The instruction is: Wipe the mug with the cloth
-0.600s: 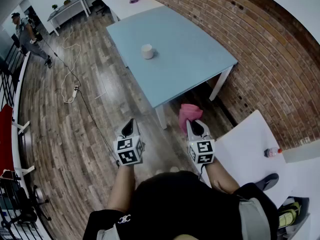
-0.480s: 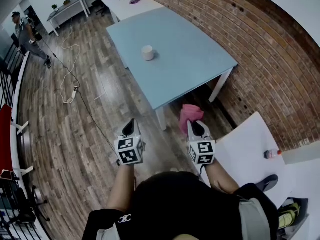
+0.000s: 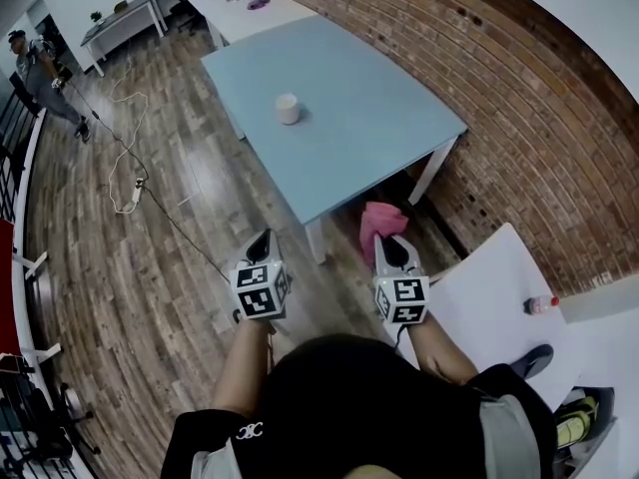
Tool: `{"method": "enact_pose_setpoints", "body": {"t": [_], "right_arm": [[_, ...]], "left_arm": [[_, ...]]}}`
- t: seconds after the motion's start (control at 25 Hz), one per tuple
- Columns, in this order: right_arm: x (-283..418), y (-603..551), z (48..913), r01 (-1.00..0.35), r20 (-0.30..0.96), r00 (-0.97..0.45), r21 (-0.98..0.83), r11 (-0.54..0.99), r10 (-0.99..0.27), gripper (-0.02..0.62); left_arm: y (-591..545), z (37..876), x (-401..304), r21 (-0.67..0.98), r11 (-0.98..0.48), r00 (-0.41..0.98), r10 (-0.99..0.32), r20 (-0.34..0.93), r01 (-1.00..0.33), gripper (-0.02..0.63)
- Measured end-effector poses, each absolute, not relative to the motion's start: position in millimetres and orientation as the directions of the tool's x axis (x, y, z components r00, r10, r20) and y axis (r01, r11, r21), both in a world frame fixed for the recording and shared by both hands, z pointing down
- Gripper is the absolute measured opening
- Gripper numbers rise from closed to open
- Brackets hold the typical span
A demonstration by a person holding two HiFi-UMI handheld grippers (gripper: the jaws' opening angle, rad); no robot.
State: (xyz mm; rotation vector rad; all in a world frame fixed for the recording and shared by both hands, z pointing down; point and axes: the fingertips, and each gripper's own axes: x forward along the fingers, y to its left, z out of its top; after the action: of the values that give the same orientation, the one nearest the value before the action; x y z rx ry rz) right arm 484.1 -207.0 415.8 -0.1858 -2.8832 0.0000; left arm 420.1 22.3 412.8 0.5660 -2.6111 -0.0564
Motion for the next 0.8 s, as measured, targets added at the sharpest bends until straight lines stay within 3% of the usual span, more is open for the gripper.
{"method": "enact_pose_setpoints", "body": {"t": [0.36,0.8], "right_arm": [[478.9,-219.1,423.5,0.121,0.274,-0.954,-0.024,0.992,0.123,0.035],[466.6,-217.3,434.9,0.194,0.275,-0.941,-0.039,0.980,0.197,0.035]], "left_arm": [[6.3,418.0,414.1,0.128,0.910,-0.797,-0.407,0.447,-0.393,0.003],[13.4,421.2,424.3,0.092,0.944,-0.826,-0.323,0.461,-0.318,0.003]]}}
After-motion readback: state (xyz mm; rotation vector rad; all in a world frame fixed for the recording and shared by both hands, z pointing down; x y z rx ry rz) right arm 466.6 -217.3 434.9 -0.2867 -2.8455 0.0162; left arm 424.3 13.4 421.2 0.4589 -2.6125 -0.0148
